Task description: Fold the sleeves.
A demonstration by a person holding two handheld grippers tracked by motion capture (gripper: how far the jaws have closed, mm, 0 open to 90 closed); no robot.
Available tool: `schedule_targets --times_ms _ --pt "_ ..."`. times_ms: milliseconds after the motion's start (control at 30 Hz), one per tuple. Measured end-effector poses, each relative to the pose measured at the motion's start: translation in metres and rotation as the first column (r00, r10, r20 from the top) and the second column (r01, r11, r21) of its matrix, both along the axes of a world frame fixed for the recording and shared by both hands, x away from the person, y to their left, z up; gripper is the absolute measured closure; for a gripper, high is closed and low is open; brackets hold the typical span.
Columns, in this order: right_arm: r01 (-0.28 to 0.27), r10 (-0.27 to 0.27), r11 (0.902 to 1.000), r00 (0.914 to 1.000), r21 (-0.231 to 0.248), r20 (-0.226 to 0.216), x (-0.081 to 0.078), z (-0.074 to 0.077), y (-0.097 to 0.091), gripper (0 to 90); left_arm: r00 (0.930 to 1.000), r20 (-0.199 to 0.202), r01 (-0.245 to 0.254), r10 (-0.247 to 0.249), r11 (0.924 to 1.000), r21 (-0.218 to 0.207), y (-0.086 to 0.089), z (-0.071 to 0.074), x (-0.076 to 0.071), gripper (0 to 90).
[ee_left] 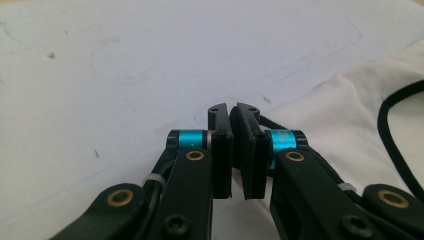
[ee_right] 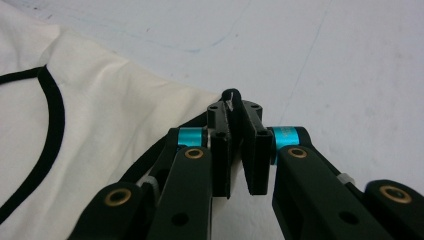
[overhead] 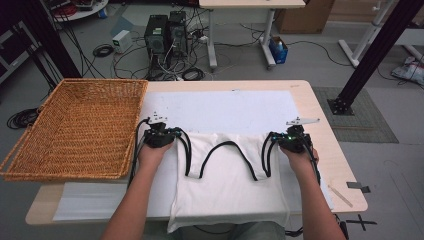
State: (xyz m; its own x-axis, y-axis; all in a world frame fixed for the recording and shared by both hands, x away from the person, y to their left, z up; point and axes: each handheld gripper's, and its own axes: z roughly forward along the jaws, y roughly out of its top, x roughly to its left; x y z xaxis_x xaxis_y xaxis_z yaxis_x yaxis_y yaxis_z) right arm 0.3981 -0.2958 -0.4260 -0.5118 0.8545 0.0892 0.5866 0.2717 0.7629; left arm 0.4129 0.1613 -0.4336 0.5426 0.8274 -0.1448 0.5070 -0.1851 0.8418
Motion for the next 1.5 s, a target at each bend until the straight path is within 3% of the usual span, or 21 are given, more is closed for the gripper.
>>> schedule_targets --times_ms 100,200,300,433,567,600,700,733,900,1000,1100,1233,1400,1500 --pt "-0.004 0.004 1.0 0.9998 0.008 0.02 0.005 0.006 0.001 85.4 0.9999 0.01 -0.002 0.002 1.0 0.001 0.0 0.006 0.005 84.7" --pt "0.002 -0.002 1.0 0.9996 -0.004 0.028 0.022 0.022 0.004 85.5 0.9985 0.054 -0.015 0.015 0.9999 0.007 0.0 0.023 0.021 84.7" --pt "0.002 -0.001 0.9997 0.9993 -0.022 0.038 0.042 0.04 0.01 85.5 0.9978 0.061 -0.027 0.026 0.9996 0.008 0.002 0.031 0.035 84.7" --pt "0.013 -0.012 0.9993 0.9994 -0.035 0.034 0.065 0.054 0.014 85.5 0.9976 0.063 -0.029 0.028 0.9996 0.007 0.002 0.032 0.049 84.6" --pt "0.023 -0.022 0.9989 0.9995 -0.041 0.021 0.073 0.053 0.015 83.3 0.9982 0.059 -0.009 0.009 0.9999 0.009 0.001 0.029 0.052 83.3" --pt "0.027 -0.026 0.9986 0.9995 -0.046 0.018 0.072 0.052 0.014 75.5 0.9983 0.059 -0.008 0.007 0.9999 0.011 0.001 0.029 0.051 78.2" --pt "0.04 -0.04 0.9986 0.999 -0.034 0.019 0.068 0.052 0.009 66.7 0.9978 0.066 0.008 -0.008 0.9999 0.009 0.0 0.032 0.049 67.4" --pt "0.046 -0.046 0.9985 0.9986 -0.028 0.028 0.065 0.053 0.006 65.7 0.9982 0.06 0.005 -0.005 1.0 -0.001 0.0 0.034 0.048 60.4" --pt "0.046 -0.045 0.9989 0.9976 -0.012 0.053 0.048 0.059 -0.001 59.3 0.9988 0.05 -0.001 0.002 0.9998 -0.021 0.001 0.043 0.041 42.1" --pt "0.038 -0.038 0.9992 0.9979 0.011 0.051 0.038 0.057 -0.005 52.9 0.9987 0.05 0.006 -0.004 0.9995 -0.03 0.002 0.047 0.037 34.9" --pt "0.045 -0.047 0.9984 0.9973 0.036 0.056 0.028 0.054 -0.008 39.2 0.9978 0.055 0.04 -0.036 0.9973 -0.061 0.003 0.055 0.027 30.8" --pt "0.04 -0.045 0.9963 0.9973 0.076 0.058 0.016 0.051 -0.011 26.7 0.9948 0.076 0.073 -0.068 0.9951 -0.067 0.007 0.064 0.007 23.9" --pt "-0.009 0.002 0.9961 0.9967 0.088 0.081 0.003 0.056 -0.007 19.0 0.9952 0.081 0.063 -0.056 0.9936 -0.093 0.018 0.067 -0.008 17.8" --pt "-0.036 0.027 0.9956 0.9943 0.087 0.104 -0.003 0.059 -0.002 18.9 0.9941 0.087 0.072 -0.064 0.9926 -0.097 0.019 0.066 -0.014 15.7"
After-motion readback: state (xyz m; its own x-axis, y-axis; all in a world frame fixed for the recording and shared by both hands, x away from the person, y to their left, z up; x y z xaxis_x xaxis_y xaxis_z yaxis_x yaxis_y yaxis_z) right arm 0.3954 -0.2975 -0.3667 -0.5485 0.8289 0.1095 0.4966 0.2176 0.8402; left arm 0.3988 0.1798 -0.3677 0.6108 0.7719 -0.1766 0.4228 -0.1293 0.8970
